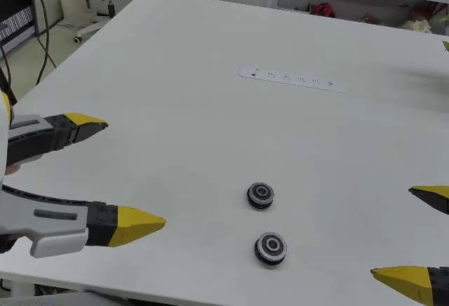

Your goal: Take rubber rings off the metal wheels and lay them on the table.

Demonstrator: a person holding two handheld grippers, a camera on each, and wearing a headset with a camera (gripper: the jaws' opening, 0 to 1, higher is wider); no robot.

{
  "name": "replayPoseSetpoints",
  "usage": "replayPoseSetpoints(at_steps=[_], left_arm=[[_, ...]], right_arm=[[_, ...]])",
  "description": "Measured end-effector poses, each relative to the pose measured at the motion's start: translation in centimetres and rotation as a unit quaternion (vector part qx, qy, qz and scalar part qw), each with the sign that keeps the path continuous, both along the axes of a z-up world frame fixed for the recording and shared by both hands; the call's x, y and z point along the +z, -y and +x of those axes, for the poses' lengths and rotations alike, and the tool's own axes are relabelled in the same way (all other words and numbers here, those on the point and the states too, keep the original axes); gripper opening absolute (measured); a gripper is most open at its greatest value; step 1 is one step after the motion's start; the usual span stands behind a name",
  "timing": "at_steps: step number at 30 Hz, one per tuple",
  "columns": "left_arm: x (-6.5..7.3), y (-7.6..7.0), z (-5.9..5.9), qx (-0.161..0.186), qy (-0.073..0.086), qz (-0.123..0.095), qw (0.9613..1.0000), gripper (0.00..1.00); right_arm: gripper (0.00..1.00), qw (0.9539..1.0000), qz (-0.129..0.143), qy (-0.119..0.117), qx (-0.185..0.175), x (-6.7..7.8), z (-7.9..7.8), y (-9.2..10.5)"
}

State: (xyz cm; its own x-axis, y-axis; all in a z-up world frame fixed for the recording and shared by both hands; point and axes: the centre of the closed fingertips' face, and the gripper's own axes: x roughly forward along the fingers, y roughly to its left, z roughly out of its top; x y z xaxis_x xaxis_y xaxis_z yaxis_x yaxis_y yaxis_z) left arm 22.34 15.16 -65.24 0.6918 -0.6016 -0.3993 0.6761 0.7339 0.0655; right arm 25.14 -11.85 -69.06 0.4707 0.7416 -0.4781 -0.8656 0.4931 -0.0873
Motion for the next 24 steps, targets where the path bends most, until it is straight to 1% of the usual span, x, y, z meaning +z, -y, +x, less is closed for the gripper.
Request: replayPoseSetpoints(at_steps=[3, 5, 9, 12, 16, 24], left_arm=[[-0.09, 0.06, -0.06, -0.001, -0.001, 0.001, 1.0000, 0.90], [-0.01, 0.09, -0.05, 0.000, 0.000, -0.002, 1.0000, 0.90], [0.00, 0.02, -0.10, -0.001, 0.001, 0.004, 1.0000, 0.90], [0.11, -0.12, -0.08, 0.003, 0.001, 0.000, 1.0000, 0.90], [-0.11, -0.22, -0.19, 0.004, -0.001, 0.004, 1.0000, 0.90], [-0.45, -0.04, -0.45, 0.002, -0.004, 0.004, 1.0000, 0.90]], right_arm=[[0.80, 1.0000, 0.000, 0.000, 0.000, -0.02, 0.02, -0.01], [0.80, 1.0000, -0.001, 0.001, -0.001, -0.01, 0.05, -0.07], [0.80, 1.0000, -0.006, 0.003, 0.001, -0.10, -0.01, -0.04], [0.80, 1.0000, -0.005, 0.001, 0.000, -0.19, -0.05, 0.09], [0.79, 1.0000, -0.008, 0.001, -0.002, -0.34, -0.08, 0.23], [0.79, 1.0000, -0.009, 0.000, -0.002, -0.47, -0.29, 0.25]])
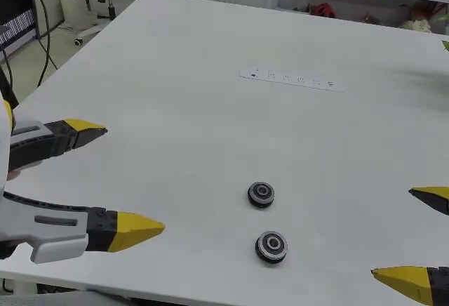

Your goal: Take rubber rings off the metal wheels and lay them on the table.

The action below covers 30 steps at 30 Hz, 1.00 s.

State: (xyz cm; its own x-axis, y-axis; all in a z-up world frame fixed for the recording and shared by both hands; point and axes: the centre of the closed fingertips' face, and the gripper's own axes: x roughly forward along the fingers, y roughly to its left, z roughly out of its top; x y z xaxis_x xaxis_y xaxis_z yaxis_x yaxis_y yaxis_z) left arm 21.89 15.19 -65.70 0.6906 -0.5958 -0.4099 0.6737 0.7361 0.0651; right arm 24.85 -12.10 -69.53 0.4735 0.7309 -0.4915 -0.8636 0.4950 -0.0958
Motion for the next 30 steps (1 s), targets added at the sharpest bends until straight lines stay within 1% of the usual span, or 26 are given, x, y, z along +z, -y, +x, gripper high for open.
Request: replayPoseSetpoints(at_steps=[6, 9, 11, 14, 17, 20, 30], left_arm=[[-0.10, -0.10, -0.04, 0.001, 0.000, 0.000, 1.0000, 0.90], [-0.03, -0.22, 0.04, 0.003, 0.003, -0.001, 1.0000, 0.90], [-0.13, -0.23, 0.03, 0.003, 0.000, -0.002, 1.0000, 0.90], [-0.15, -0.22, 0.02, 0.001, 0.001, 0.001, 1.0000, 0.90], [-0.04, -0.16, -0.01, 0.001, 0.001, -0.005, 1.0000, 0.90], [-0.26, -0.23, -0.02, 0.001, -0.001, -0.001, 1.0000, 0.90], [-0.21, -0.19, -0.09, 0.002, 0.000, 0.001, 1.0000, 0.90]], right_arm=[[0.79, 1.0000, -0.001, 0.000, -0.001, 0.01, -0.05, 0.06], [0.79, 1.0000, 0.001, 0.001, -0.003, 0.07, 0.05, 0.04], [0.79, 1.0000, 0.001, 0.001, -0.002, 0.08, 0.03, -0.04], [0.79, 1.0000, 0.002, 0.002, -0.001, 0.19, 0.02, -0.12], [0.79, 1.0000, 0.004, 0.002, -0.003, 0.19, 0.02, -0.06], [0.79, 1.0000, 0.003, 0.001, -0.003, 0.09, -0.05, 0.02], [0.79, 1.0000, 0.006, 0.002, -0.005, 0.09, -0.05, 0.16]])
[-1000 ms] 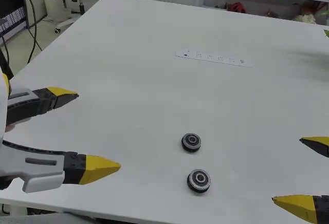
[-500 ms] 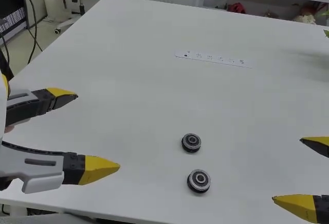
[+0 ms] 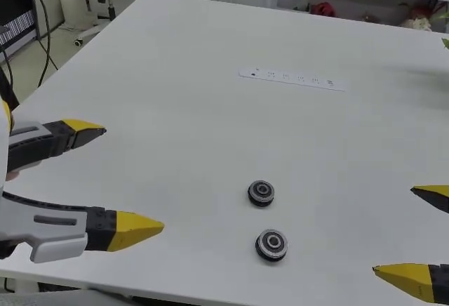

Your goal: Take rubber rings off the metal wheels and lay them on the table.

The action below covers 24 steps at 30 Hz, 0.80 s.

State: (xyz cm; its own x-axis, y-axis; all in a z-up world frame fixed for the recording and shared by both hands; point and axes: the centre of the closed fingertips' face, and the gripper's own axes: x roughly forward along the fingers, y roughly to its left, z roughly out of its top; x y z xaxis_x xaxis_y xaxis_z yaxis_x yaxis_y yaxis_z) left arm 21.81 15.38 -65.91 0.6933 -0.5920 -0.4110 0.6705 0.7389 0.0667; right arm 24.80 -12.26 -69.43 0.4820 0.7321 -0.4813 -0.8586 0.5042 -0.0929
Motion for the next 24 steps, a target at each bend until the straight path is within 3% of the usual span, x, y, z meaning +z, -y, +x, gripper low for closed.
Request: replayPoseSetpoints(at_steps=[24], left_arm=[[0.33, -0.21, 0.36, -0.002, 0.000, 0.009, 1.0000, 0.90]], right_arm=[[0.77, 0.9999, 0.005, -0.003, 0.011, 0.22, 0.22, -0.80]])
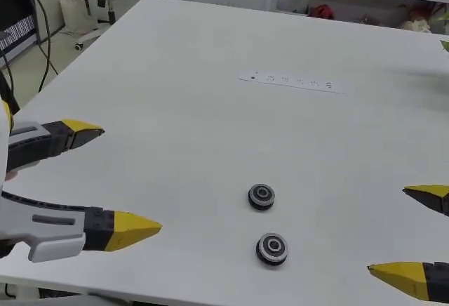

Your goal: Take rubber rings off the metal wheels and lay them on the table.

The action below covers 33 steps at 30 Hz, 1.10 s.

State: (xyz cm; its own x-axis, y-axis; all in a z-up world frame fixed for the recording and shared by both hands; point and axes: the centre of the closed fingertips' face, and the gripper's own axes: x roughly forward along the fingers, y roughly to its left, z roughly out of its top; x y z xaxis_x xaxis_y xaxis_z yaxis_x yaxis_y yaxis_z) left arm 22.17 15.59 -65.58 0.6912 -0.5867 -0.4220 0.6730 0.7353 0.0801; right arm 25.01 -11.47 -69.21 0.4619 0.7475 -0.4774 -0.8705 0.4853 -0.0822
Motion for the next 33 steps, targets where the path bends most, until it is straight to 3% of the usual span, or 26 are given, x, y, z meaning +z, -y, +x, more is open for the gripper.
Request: replayPoseSetpoints(at_steps=[24, 33], left_arm=[[-0.5, 0.0, 0.3, -0.001, -0.005, -0.004, 1.0000, 0.89], [-1.0, 0.7, 0.5, -0.011, -0.012, -0.001, 0.9999, 0.89]], right_arm=[[0.75, 0.9998, 0.001, -0.007, 0.019, 0.1, -0.2, -2.0], [0.72, 0.9995, 0.009, -0.009, 0.028, 0.1, -0.1, -2.7]])
